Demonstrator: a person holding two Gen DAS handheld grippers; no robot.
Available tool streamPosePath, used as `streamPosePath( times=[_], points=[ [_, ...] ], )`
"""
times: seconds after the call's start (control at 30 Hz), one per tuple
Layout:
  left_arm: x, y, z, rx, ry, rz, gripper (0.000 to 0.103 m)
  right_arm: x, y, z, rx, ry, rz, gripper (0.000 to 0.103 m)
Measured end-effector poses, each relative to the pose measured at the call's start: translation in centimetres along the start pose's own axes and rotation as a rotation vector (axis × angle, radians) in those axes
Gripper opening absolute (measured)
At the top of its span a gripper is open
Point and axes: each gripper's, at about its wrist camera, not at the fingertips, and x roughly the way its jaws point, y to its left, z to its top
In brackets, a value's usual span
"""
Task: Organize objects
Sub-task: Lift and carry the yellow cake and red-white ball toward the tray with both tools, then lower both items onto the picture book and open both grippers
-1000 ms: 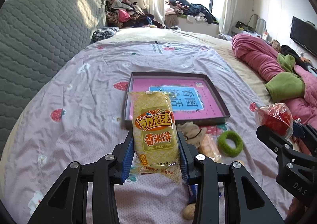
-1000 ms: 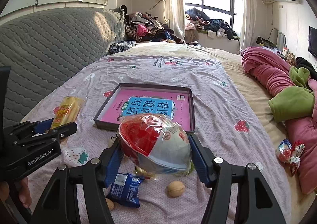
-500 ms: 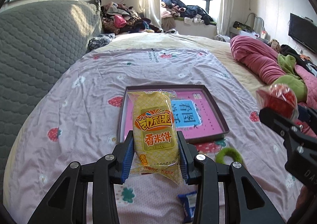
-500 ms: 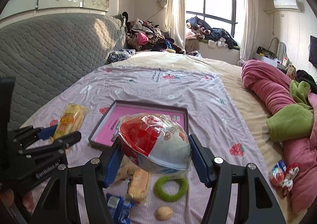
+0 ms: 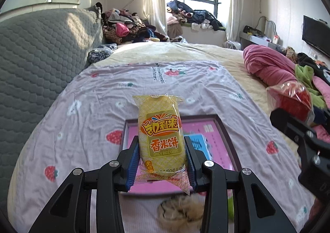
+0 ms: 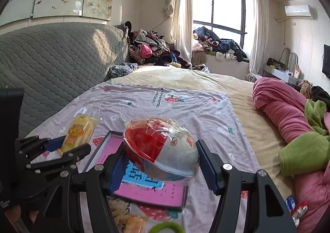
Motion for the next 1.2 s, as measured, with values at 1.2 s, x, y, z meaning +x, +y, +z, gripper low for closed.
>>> streamPosePath(
  times=[1.2],
  points=[
    [20.3, -1.1, -1.7, 0.026, 0.180, 0.006, 0.041, 21.3, -0.6, -4.4, -0.088, 0.181, 0.040, 0.064]
  ],
)
